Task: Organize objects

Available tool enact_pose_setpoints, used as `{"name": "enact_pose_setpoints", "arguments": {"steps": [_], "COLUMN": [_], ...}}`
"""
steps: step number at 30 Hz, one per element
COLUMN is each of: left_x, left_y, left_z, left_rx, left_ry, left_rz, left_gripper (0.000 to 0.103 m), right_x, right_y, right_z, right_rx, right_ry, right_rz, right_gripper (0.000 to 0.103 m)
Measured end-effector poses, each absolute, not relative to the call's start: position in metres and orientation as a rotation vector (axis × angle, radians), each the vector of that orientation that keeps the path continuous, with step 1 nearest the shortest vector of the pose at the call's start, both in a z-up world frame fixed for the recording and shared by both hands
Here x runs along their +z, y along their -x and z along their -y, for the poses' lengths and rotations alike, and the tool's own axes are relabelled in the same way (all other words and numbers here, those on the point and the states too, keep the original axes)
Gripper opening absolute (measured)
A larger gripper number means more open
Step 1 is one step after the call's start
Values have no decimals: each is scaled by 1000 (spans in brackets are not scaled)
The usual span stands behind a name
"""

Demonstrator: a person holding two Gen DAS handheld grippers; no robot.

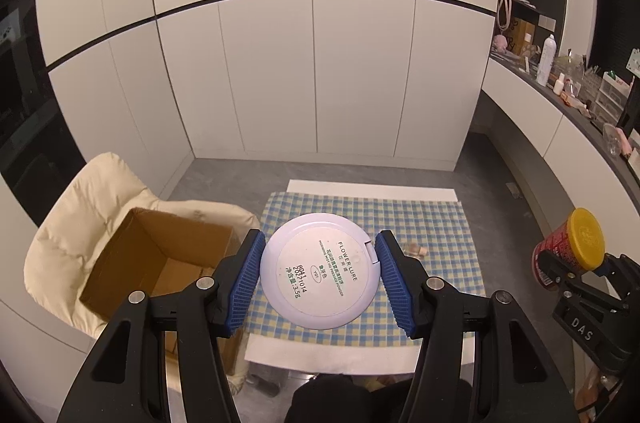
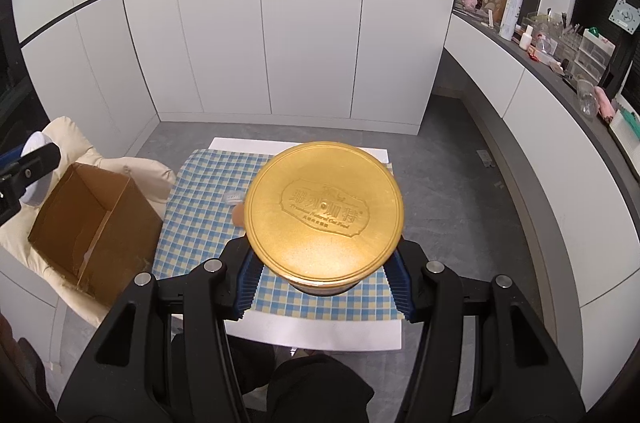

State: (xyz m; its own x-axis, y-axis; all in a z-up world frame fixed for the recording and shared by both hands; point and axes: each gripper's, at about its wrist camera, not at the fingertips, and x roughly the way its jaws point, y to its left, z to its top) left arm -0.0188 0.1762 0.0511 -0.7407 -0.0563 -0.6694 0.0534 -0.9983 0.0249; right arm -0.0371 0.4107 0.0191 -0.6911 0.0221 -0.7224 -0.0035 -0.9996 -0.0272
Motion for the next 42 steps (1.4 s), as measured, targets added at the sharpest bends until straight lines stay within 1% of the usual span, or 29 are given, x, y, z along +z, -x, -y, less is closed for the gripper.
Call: {"name": "enact_pose_setpoints", "arguments": {"steps": [6,11,15,21,28,36,42], "left_x": [40,26,13,1,-3,-17,-32], "left_y": [-9,-25,-36,-47,-65,-86,-91], "left_z": [-173,-174,-171,-164,-164,-167,-157], "left_rx": [-2876,-2858,-2866,-2842,-2858,-2878,-2853], "left_ry": [-1109,-1119,-1169,-1193,-1167,-1188,-1244], "left_rz": [4,51,23,21,49,64,32], "left_gripper": [58,58,58,58,58,58,58], "right_x": [10,-1,-11,-23,-30,-43,-55], "right_y": [13,-4,-18,-40,-63,-83,-100], "right_z": [-407,-399,-391,-385,-380,-382,-390], "right_rx": [2882,2906,2911,2929,2937,2937,2934], "right_ry": [1237,1267,1284,1326,1344,1395,1432], "right_rz": [22,21,51,49,70,43,33], "right_gripper": [56,56,56,56,56,56,56]}}
